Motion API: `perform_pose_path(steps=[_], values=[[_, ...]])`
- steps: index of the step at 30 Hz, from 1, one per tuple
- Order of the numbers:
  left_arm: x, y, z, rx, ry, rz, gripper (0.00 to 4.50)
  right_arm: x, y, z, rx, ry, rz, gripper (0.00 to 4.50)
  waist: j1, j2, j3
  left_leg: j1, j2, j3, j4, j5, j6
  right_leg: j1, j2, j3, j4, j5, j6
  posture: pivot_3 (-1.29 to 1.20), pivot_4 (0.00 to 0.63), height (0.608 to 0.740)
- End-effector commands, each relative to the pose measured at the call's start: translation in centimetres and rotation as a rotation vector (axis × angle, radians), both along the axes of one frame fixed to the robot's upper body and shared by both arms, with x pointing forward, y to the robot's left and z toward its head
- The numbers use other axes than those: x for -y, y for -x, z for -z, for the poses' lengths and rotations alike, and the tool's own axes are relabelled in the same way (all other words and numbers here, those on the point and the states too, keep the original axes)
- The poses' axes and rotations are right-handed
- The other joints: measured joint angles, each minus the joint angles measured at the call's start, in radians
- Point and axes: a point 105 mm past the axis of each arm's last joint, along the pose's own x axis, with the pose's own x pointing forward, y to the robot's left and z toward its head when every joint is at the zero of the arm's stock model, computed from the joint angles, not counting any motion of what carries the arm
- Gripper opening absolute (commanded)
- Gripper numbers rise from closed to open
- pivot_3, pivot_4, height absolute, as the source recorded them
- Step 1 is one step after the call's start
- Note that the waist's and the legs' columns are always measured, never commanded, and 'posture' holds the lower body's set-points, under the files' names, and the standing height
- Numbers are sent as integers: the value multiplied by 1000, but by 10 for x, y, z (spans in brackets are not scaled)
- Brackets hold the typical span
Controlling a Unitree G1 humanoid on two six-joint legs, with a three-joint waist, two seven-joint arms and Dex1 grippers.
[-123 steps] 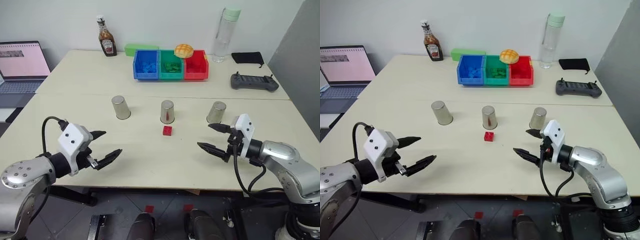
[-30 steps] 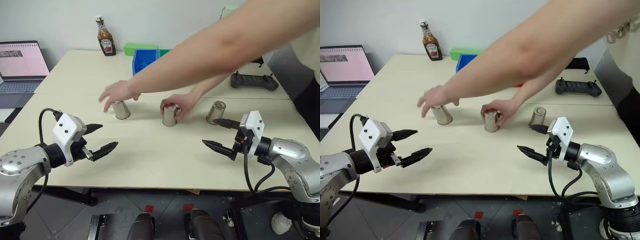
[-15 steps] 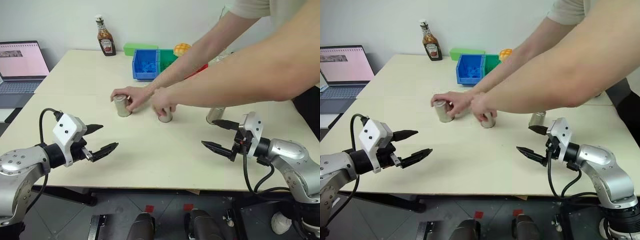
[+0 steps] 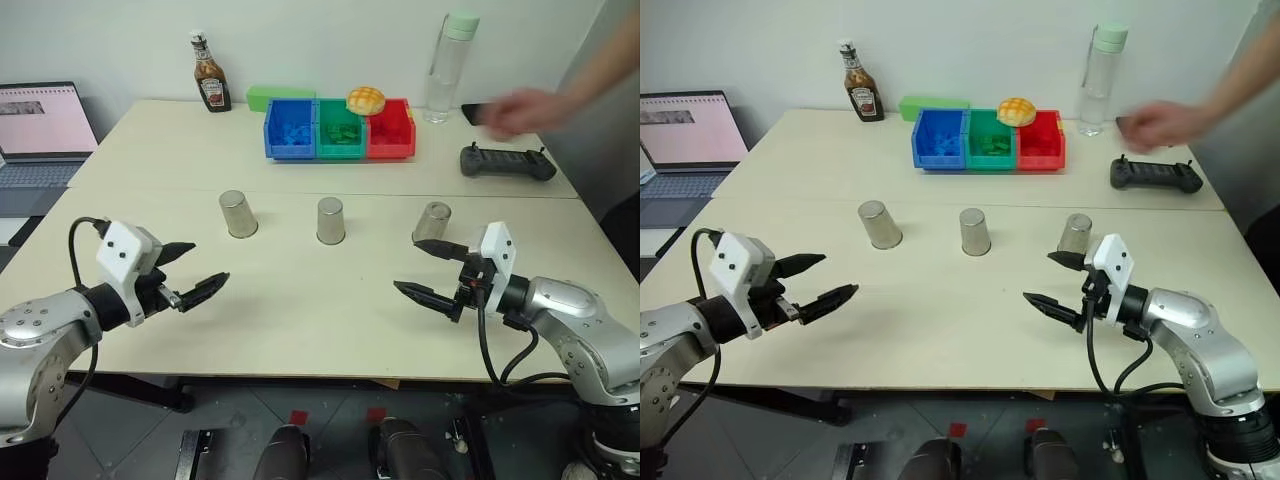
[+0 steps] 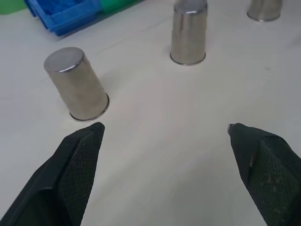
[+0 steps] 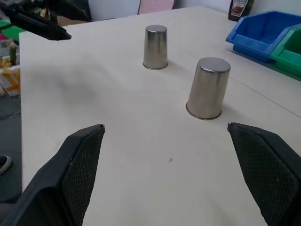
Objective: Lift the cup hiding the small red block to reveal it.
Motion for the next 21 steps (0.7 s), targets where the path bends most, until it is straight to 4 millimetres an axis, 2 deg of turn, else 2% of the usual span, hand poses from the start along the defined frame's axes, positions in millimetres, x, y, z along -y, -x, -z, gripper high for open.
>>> perform_pose_path(steps=[1, 5, 12, 15, 21], values=[[-13, -7, -10, 42, 10, -59, 4500, -14, 5, -8, 23, -9, -42, 4459, 0, 0, 0, 0, 0, 0, 0, 0, 0, 0, 0, 0, 0, 0, 0, 0, 150, 740], [-22, -31, -8, 53, 13, -148, 4500, -26, 1, -8, 23, -8, -57, 4459, 2, 0, 0, 0, 0, 0, 0, 0, 0, 0, 0, 0, 0, 0, 0, 0, 150, 740], [-11, -62, 1, 28, 32, -150, 4500, -44, 0, -12, 18, 3, -101, 4459, 0, 0, 0, -1, -1, 3, 0, 0, 0, -1, 0, 0, 0, 1, 1, 0, 150, 740], [-4, -81, 5, 20, 28, -142, 4500, -51, 0, -16, 5, 1, -123, 4459, 0, 0, 0, -2, -1, 2, 0, 0, 0, -3, 0, -1, 0, 1, 1, 0, 150, 740], [-1, -112, 2, 39, 42, -164, 4500, -60, -1, -21, -41, 0, -126, 4459, 0, -1, 0, -3, -1, 2, 1, 0, 0, -3, 0, -1, 1, 2, 1, 0, 150, 740]])
